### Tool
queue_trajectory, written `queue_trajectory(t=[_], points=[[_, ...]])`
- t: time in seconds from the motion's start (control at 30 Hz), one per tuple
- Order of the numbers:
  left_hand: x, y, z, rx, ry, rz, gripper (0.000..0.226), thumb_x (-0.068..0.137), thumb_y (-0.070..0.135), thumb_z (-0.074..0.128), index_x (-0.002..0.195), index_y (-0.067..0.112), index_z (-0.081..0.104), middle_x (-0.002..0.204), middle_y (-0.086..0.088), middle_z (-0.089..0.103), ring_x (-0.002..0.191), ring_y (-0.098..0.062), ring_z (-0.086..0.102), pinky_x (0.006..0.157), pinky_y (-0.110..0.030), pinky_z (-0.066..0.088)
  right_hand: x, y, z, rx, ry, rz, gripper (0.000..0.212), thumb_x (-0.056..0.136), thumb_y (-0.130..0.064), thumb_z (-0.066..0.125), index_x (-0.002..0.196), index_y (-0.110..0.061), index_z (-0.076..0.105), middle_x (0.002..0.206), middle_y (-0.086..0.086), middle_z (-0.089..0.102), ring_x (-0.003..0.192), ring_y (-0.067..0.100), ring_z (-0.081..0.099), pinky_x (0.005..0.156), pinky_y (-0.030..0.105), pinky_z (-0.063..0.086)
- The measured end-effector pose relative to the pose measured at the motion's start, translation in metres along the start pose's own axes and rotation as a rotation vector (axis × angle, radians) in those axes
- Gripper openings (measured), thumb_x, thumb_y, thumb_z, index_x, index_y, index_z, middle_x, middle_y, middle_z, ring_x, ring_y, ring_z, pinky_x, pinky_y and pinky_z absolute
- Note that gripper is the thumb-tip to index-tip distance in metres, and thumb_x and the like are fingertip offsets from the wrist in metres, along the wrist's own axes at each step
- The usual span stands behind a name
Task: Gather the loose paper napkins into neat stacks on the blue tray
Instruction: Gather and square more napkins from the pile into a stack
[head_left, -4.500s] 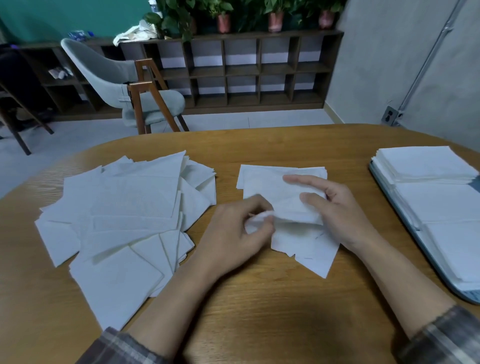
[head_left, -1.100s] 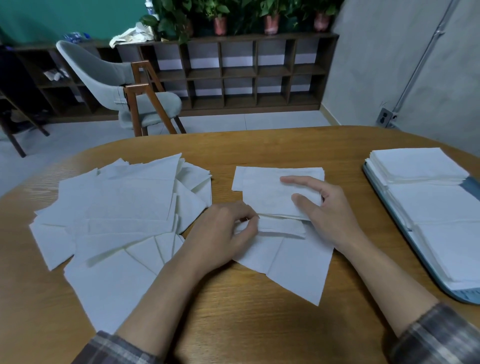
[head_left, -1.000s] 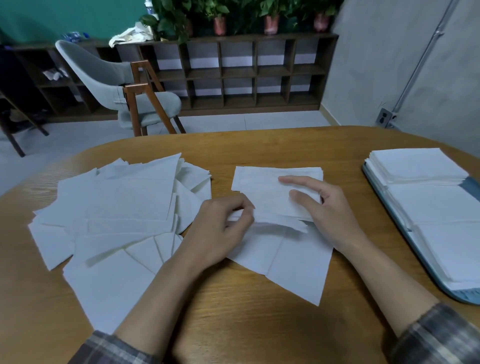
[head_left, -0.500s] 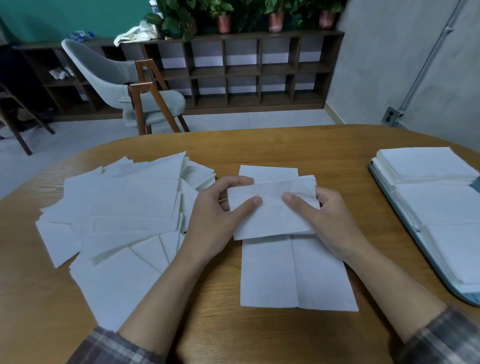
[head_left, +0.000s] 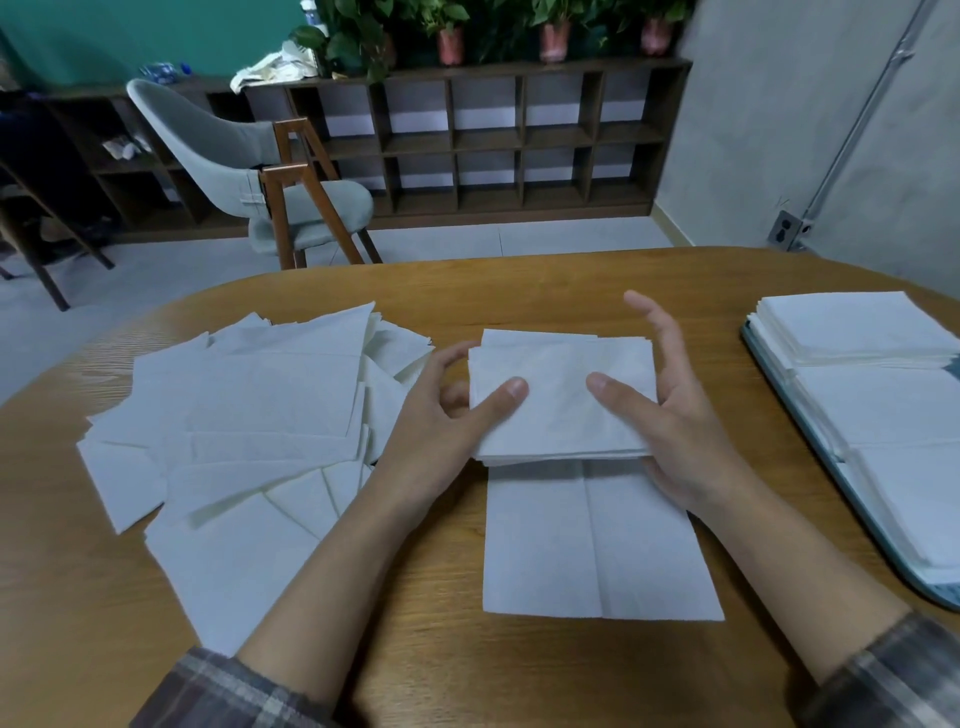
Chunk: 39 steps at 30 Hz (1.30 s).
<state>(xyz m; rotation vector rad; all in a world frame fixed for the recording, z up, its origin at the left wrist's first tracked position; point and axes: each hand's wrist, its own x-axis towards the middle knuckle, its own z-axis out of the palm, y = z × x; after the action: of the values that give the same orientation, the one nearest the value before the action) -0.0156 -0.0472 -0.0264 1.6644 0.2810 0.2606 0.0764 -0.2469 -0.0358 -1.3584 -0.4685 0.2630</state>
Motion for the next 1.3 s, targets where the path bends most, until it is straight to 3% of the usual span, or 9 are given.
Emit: queue_trajectory(t=[0.13, 0.27, 0.37, 0.47, 0.6, 0.77, 0.97, 1.13, 1.3], points=[[0.003, -0.004, 0.003, 0.017, 0.035, 0.102, 0.057, 0.092, 0.025, 0.081, 0.141, 0.036, 0.052, 0.100, 0.019, 0.080, 0.089, -0.003, 0.077, 0.068, -0.016, 0.056, 0.002, 0.000, -0.004, 0.017, -0.041, 0.048, 0.076, 0.086, -0.022, 0.080, 0.145, -0.052, 0.041, 0.127, -0.007, 0.068, 0.116, 0.027, 0.071, 0.085, 0.040, 0.061], [0.011, -0.014, 0.007, 0.094, 0.100, 0.194, 0.059, 0.093, 0.026, 0.081, 0.141, 0.036, 0.049, 0.102, 0.018, 0.079, 0.091, -0.004, 0.076, 0.072, -0.022, 0.059, 0.004, -0.001, -0.009, -0.073, -0.135, 0.055, 0.035, 0.091, -0.017, 0.079, 0.125, -0.026, 0.074, 0.129, -0.006, 0.072, 0.126, 0.023, 0.065, 0.100, 0.037, 0.052], [0.016, -0.024, 0.011, 0.218, 0.081, 0.285, 0.058, 0.099, 0.032, 0.074, 0.148, 0.036, 0.043, 0.116, 0.010, 0.074, 0.108, -0.003, 0.071, 0.088, -0.022, 0.058, 0.006, 0.004, -0.012, -0.334, 0.006, -0.004, 0.024, 0.094, -0.009, 0.075, 0.113, -0.023, 0.080, 0.120, -0.018, 0.075, 0.121, -0.004, 0.063, 0.105, 0.020, 0.044], [0.021, -0.034, 0.007, 0.489, -0.037, 0.309, 0.055, 0.107, 0.039, 0.057, 0.156, 0.039, 0.032, 0.147, 0.010, 0.058, 0.136, -0.004, 0.054, 0.109, -0.025, 0.046, 0.008, 0.003, -0.018, -0.365, 0.221, -0.038, 0.027, 0.095, -0.008, 0.074, 0.112, -0.028, 0.080, 0.115, -0.027, 0.074, 0.115, -0.018, 0.058, 0.090, -0.002, 0.039], [0.026, -0.046, 0.001, 0.861, -0.159, 0.382, 0.048, 0.110, 0.027, 0.051, 0.157, 0.030, 0.042, 0.150, 0.004, 0.058, 0.136, -0.016, 0.054, 0.110, -0.032, 0.043, 0.012, 0.006, -0.029, -0.399, 0.332, -0.037, 0.027, 0.096, -0.009, 0.073, 0.113, -0.030, 0.080, 0.115, -0.031, 0.071, 0.110, -0.026, 0.054, 0.083, -0.008, 0.035], [0.030, -0.049, 0.002, 0.967, -0.053, 0.473, 0.038, 0.106, 0.030, 0.058, 0.145, 0.027, 0.060, 0.145, 0.009, 0.060, 0.136, -0.013, 0.050, 0.107, -0.040, 0.040, 0.012, 0.008, -0.029, -0.413, 0.342, -0.039, 0.028, 0.096, -0.009, 0.073, 0.113, -0.030, 0.080, 0.117, -0.029, 0.072, 0.113, -0.024, 0.054, 0.085, -0.009, 0.035], [0.035, -0.048, 0.000, 1.041, -0.219, 0.314, 0.060, 0.112, 0.046, 0.037, 0.167, 0.029, 0.022, 0.174, 0.010, 0.021, 0.161, -0.009, 0.012, 0.130, -0.039, 0.014, 0.013, 0.007, -0.028, -0.419, 0.354, -0.036, 0.028, 0.096, -0.010, 0.072, 0.113, -0.032, 0.080, 0.121, -0.028, 0.069, 0.109, -0.030, 0.051, 0.082, -0.011, 0.032], [0.038, -0.049, -0.002, 1.052, -0.065, 0.434, 0.050, 0.106, 0.044, 0.056, 0.153, 0.028, 0.053, 0.137, 0.004, 0.057, 0.128, -0.020, 0.051, 0.104, -0.041, 0.041, 0.012, 0.007, -0.028, -0.403, 0.346, -0.055, 0.028, 0.096, -0.007, 0.071, 0.114, -0.027, 0.080, 0.120, -0.025, 0.071, 0.107, -0.027, 0.054, 0.082, -0.008, 0.035], [0.039, -0.051, -0.002, 0.934, 0.002, 0.552, 0.016, 0.093, 0.026, 0.080, 0.108, 0.023, 0.083, 0.100, 0.002, 0.063, 0.094, -0.022, 0.062, 0.078, -0.037, 0.042, 0.011, 0.006, -0.026, -0.416, 0.337, -0.063, 0.028, 0.097, -0.006, 0.070, 0.115, -0.026, 0.080, 0.122, -0.023, 0.071, 0.109, -0.026, 0.054, 0.083, -0.007, 0.035]])
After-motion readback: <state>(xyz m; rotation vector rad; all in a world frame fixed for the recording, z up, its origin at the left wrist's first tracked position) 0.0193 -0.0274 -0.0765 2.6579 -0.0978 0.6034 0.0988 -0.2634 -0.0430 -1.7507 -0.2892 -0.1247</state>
